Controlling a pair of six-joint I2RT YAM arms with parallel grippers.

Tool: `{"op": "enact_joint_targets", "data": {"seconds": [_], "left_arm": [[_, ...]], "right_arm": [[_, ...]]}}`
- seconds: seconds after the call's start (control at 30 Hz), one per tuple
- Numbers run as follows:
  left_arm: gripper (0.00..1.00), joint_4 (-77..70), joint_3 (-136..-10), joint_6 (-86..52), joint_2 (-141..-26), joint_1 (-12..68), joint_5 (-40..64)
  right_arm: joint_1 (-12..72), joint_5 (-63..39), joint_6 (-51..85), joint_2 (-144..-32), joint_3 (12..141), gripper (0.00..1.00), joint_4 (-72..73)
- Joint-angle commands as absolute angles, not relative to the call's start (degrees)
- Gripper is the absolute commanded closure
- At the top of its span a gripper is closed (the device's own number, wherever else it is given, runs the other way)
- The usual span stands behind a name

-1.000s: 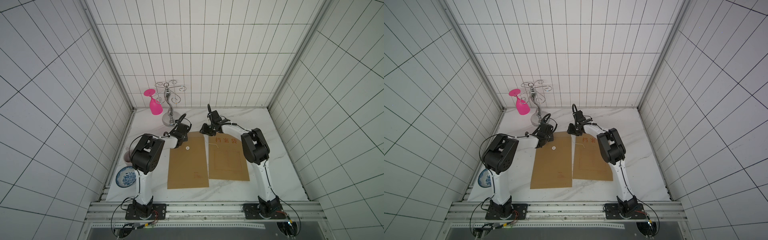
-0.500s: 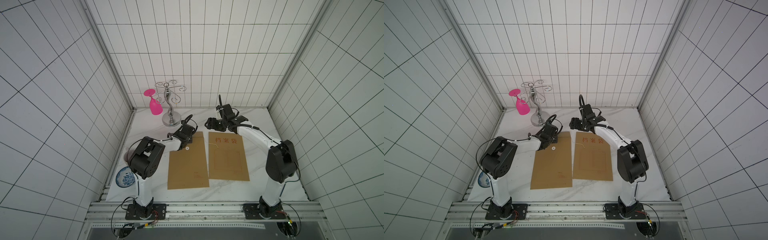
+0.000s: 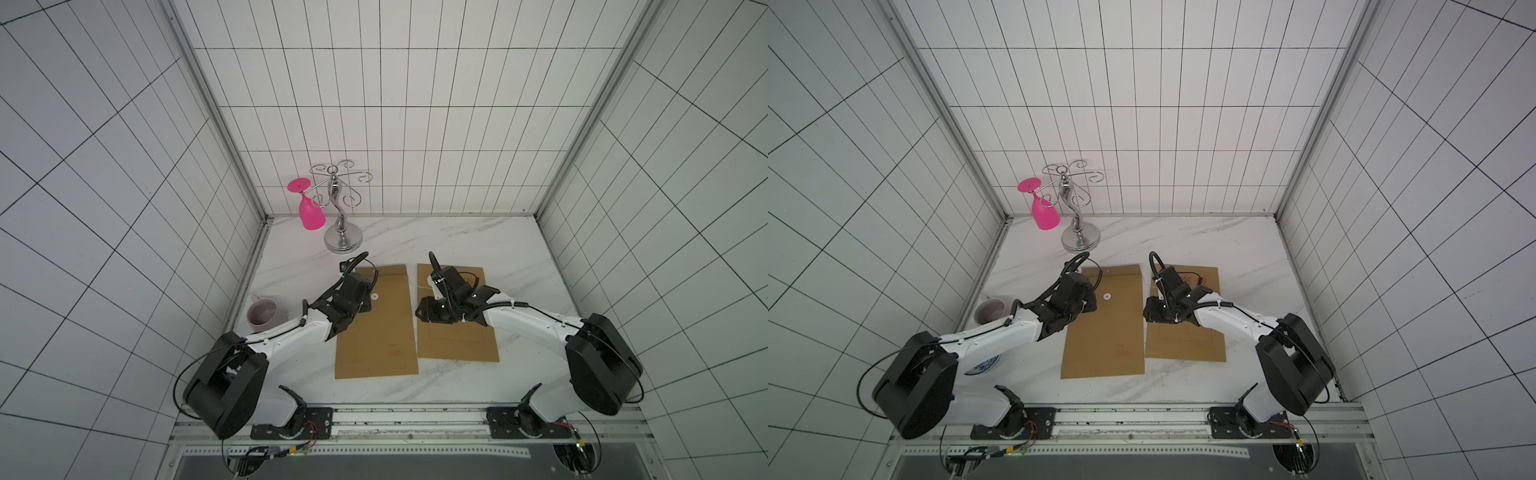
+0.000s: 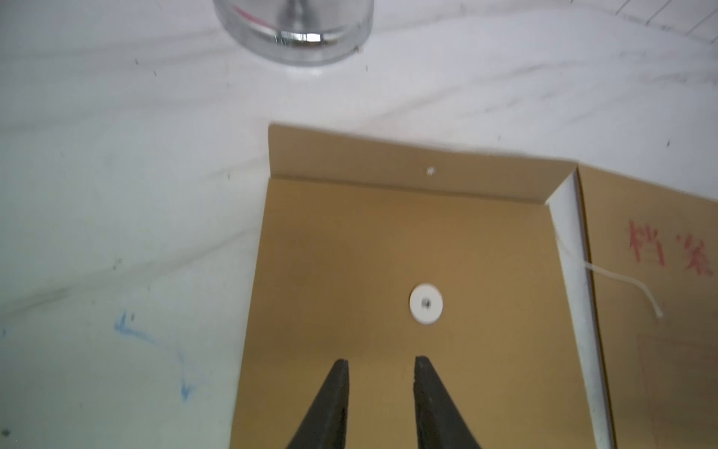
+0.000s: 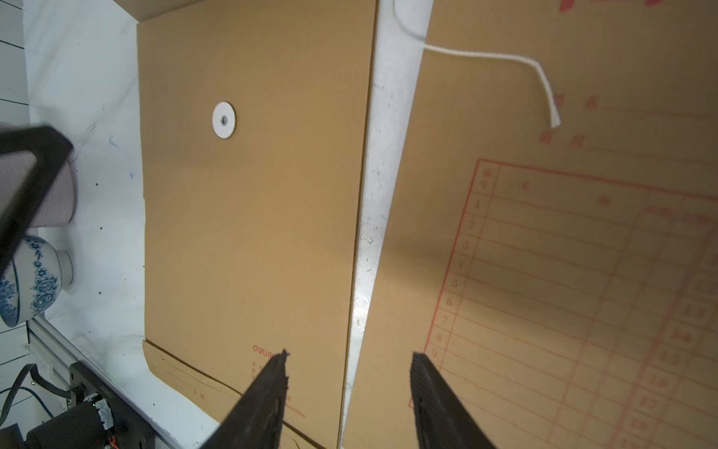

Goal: Open the file bag
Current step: Place the file bag at the center of the board.

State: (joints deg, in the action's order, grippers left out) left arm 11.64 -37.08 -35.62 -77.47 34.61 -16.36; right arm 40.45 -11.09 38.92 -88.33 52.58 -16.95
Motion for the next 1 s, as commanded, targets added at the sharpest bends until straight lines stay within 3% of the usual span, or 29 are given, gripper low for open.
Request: {"op": "enact_joint_targets", "data": {"seconds": [0.0,0.4,0.8,0.97], "left_arm": [[0.71,10.7,-33.9,-40.8,-76.0,35.4,-14.2],[0.76,11.4,-34.7,-40.8,-83.8,34.8,-17.2],[0.77,9.6,-32.2,-38.3,-83.6,31.3,-17.0],[0.75,9.2,-33.1,-36.7,-84.0,31.3,-17.2]], "right_arm": [[42.2,-10.2,41.7,-92.2,52.2,0.5,-11.5],[43.3,-12.2,40.6,-103.8,56.8,0.57,-9.5],[44.4,-12.4,40.7,-107.5,60.2,0.59,-10.3],[44.1,-9.9,40.9,-103.2,59.3,0.57,-11.8]]}}
